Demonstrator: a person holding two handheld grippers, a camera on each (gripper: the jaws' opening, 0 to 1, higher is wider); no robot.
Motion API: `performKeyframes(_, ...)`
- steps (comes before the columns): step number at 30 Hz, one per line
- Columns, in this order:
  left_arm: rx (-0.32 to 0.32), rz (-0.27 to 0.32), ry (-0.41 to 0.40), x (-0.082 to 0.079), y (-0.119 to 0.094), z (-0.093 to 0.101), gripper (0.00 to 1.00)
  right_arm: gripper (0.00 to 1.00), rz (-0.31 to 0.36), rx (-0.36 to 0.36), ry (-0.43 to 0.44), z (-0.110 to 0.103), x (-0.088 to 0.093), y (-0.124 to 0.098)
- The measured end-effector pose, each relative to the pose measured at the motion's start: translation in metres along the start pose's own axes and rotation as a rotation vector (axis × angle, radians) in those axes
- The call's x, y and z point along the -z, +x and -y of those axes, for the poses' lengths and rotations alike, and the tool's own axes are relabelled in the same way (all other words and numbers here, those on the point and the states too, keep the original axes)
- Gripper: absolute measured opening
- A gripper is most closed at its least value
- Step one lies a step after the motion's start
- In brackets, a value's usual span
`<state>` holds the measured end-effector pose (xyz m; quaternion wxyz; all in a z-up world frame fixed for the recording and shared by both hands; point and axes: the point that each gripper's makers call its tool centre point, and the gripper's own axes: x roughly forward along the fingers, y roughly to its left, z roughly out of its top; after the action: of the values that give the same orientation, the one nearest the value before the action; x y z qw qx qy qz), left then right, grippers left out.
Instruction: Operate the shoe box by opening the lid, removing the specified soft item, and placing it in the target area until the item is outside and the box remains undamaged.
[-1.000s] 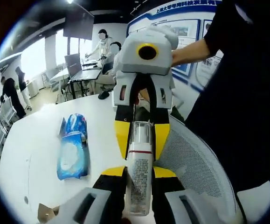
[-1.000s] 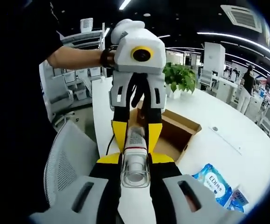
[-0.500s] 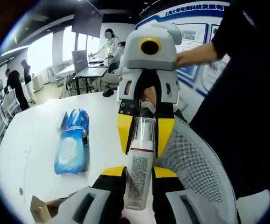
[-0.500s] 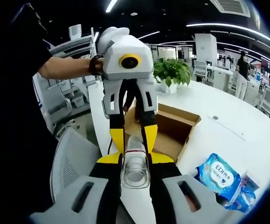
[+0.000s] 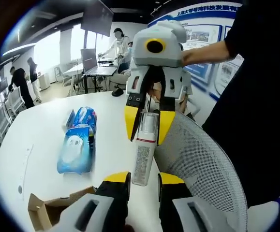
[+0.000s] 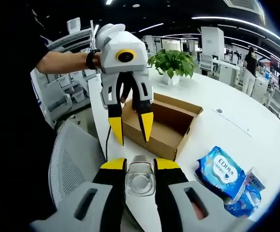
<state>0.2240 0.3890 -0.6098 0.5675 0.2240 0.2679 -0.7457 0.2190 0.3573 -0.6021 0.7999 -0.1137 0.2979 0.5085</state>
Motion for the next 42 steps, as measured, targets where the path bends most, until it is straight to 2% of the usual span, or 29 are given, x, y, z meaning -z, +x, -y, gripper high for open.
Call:
performKeyframes(5, -0.04, 0.072, -0.077, 0.001, -0.007, -0.004, 0.24, 0.19, -0.055, 0.014, -0.015, 0.01, 0.014, -0.007)
performKeyframes(11, -0.122, 0.16, -0.176, 0.008, -0.021, -0.013, 0.28, 0.19, -0.1, 0.026, -0.029, 0.024, 0.024, -0.015)
performKeyframes(14, -0.176, 0.194, -0.222, 0.013, -0.031, -0.017, 0.29, 0.19, -0.122, 0.028, -0.037, 0.028, 0.028, -0.017)
performKeyframes(16, -0.245, 0.241, -0.291, 0.018, -0.04, -0.024, 0.29, 0.19, -0.142, 0.028, -0.05, 0.032, 0.031, -0.019)
performKeyframes(19, -0.297, 0.302, -0.347, 0.022, -0.049, -0.03, 0.3, 0.19, -0.156, 0.03, -0.058, 0.037, 0.032, -0.022)
performKeyframes(20, -0.328, 0.327, -0.383, 0.029, -0.055, -0.032, 0.3, 0.19, -0.159, 0.032, -0.06, 0.04, 0.032, -0.023)
performKeyframes(24, -0.408, 0.341, -0.43, 0.045, -0.069, -0.031, 0.31, 0.19, -0.178, 0.036, -0.059, 0.05, 0.034, -0.026)
performKeyframes(27, -0.443, 0.37, -0.477, 0.056, -0.079, -0.025, 0.31, 0.19, -0.185, 0.043, -0.057, 0.061, 0.034, -0.03)
performKeyframes(31, -0.494, 0.362, -0.512, 0.073, -0.088, -0.022, 0.32, 0.19, -0.19, 0.05, -0.06, 0.07, 0.027, -0.034)
performKeyframes(37, -0.56, 0.402, -0.561, 0.083, -0.103, -0.021, 0.31, 0.19, -0.197, 0.056, -0.069, 0.081, 0.023, -0.034)
performKeyframes(42, -0.602, 0.406, -0.59, 0.093, -0.112, -0.019, 0.31, 0.19, -0.23, 0.059, -0.096, 0.097, 0.024, -0.038)
